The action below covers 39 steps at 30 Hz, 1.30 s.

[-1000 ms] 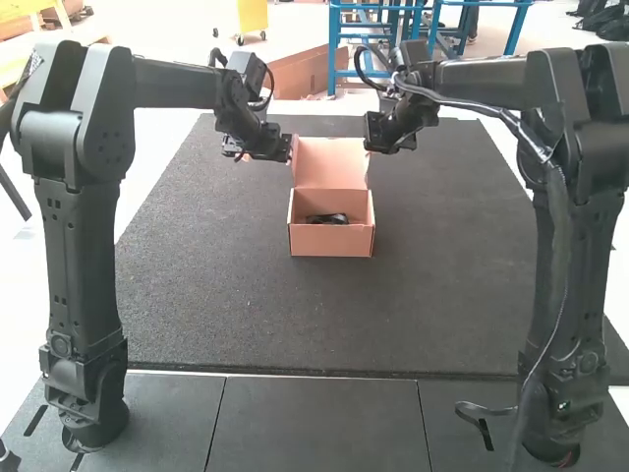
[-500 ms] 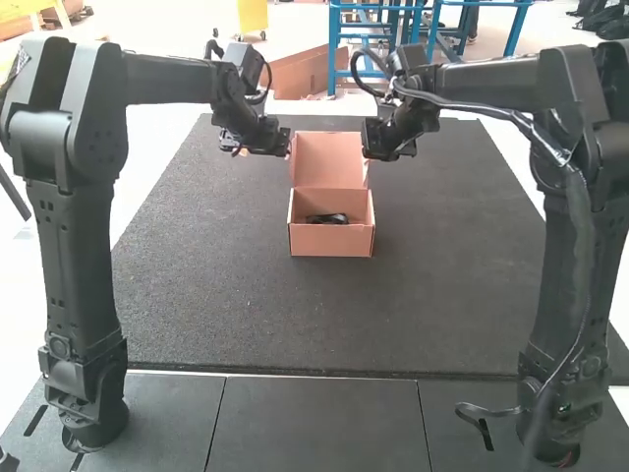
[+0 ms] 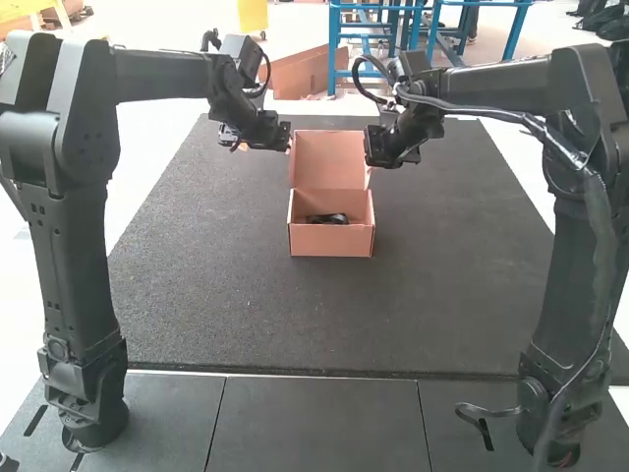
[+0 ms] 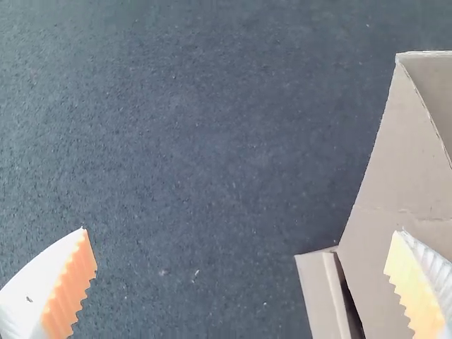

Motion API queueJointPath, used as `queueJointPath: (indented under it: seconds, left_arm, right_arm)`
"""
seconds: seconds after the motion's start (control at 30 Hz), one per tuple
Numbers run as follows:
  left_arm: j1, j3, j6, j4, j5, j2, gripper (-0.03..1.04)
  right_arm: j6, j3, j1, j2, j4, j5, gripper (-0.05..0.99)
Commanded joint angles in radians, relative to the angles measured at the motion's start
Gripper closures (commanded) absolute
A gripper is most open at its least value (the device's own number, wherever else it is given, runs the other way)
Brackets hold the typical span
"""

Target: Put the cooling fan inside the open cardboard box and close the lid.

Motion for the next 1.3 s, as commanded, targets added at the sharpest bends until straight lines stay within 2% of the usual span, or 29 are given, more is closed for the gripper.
queueJointPath:
  seconds: [0.0, 0.37, 1.07, 1.27]
  left_arm:
    - [-0.018, -0.025, -0.002, 0.004, 0.020, -0.066, 0.04]
    - [-0.039, -0.122, 0.000, 0.010, 0.028, -0.114, 0.04]
    - [-0.058, -0.220, 0.000, 0.014, 0.053, -0.163, 0.04]
    - [-0.070, -0.226, 0.000, 0.024, 0.080, -0.169, 0.04]
  right_arm:
    - [-0.015, -0.018, 0.019, -0.059, 0.001, -0.012, 0.95]
    - [-0.027, -0.083, 0.038, -0.092, 0.001, -0.012, 0.95]
    - [-0.055, -0.172, 0.081, -0.107, 0.006, -0.003, 0.95]
    - [-0.053, -0.173, 0.076, -0.105, 0.012, -0.003, 0.95]
